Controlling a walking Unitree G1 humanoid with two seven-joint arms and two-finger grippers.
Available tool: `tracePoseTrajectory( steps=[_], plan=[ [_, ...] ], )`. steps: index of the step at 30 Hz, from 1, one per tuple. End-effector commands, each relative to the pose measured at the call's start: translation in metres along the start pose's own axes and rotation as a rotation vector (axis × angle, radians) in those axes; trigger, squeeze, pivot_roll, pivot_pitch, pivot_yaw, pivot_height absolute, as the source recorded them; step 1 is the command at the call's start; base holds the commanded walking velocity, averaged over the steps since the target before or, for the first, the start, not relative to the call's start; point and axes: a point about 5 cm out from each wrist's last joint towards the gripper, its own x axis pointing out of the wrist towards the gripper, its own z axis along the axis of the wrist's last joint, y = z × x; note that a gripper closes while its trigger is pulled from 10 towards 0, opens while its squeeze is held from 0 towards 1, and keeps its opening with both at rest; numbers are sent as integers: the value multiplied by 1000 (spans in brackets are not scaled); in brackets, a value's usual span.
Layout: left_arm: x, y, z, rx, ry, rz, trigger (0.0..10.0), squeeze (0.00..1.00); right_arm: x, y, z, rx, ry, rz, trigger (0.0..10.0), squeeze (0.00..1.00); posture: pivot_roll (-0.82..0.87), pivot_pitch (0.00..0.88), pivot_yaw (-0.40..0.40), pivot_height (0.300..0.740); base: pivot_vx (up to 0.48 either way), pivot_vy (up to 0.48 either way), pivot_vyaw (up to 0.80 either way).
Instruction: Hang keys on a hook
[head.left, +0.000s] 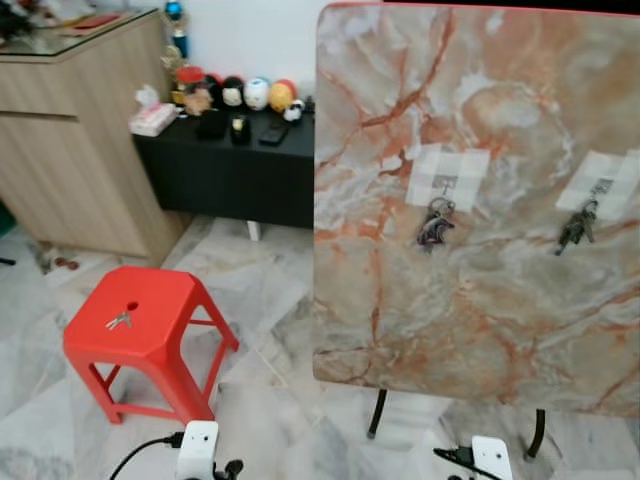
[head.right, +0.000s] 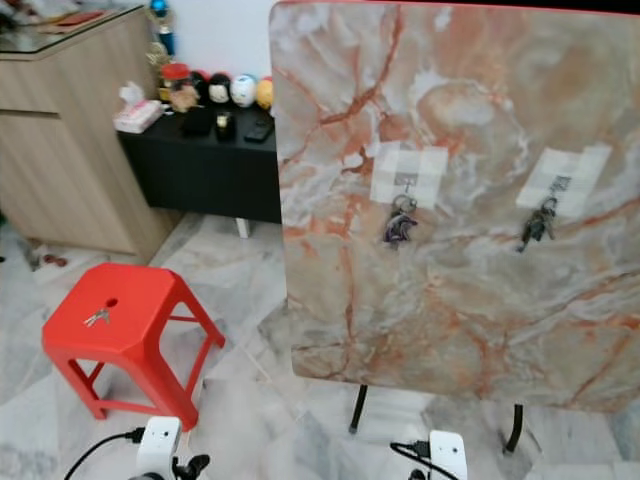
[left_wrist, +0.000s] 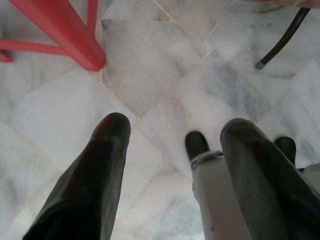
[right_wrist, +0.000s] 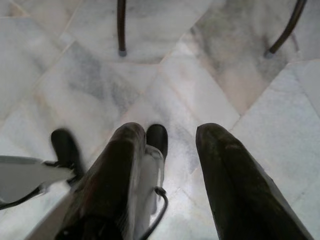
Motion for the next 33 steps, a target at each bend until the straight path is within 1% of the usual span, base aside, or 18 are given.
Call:
tracePoseTrajectory(
  steps=[1,10,33],
  plan=[
    [-1,4,-3,-5,15,12,10000,0,1,5,3,1,-9,10,10000,0,-68,22,-13,740,0,319,0],
    [0,3,-1,-9,12,9,10000,0,1,4,5,-1,-12,5,10000,0,-79,44,-13,740,0,322,0],
    [0,3,0,-9,12,8,10000,0,2,7,6,-4,-11,4,10000,0,-74,55,-10,740,0,322,0]
  ],
)
